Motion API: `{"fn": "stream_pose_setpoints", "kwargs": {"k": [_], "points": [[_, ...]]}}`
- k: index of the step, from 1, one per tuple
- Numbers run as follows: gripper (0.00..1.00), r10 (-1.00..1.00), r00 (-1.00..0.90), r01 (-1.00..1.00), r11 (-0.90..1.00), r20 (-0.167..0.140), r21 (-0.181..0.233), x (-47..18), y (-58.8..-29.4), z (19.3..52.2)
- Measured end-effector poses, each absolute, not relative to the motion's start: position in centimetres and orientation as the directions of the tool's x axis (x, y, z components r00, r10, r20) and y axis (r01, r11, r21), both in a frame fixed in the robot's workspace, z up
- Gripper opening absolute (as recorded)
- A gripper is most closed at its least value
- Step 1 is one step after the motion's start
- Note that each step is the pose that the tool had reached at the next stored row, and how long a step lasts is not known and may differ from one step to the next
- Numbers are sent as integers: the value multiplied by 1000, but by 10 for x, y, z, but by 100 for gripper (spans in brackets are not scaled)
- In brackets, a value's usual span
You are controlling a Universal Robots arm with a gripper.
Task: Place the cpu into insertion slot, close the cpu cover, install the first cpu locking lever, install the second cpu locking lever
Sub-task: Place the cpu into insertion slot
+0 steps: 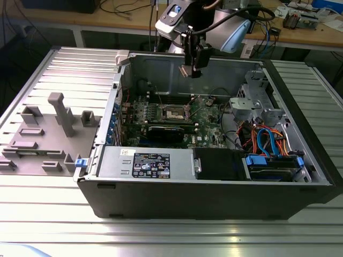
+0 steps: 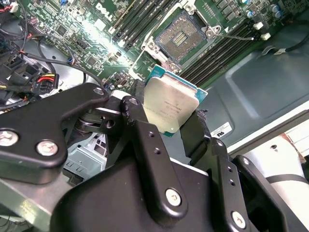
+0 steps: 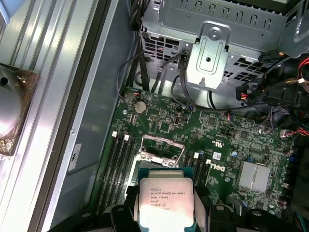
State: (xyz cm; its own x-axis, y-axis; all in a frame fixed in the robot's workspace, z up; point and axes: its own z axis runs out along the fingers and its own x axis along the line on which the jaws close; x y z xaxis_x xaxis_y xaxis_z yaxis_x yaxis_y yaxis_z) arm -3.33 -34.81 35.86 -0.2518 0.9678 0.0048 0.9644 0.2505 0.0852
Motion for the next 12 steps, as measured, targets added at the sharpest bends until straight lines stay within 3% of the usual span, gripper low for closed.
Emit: {"fn": "stream_pose_setpoints", "kwargs": {"k": [12], "points": [[54,988,-157,984,157,2,84,-33,-348,357]]}}
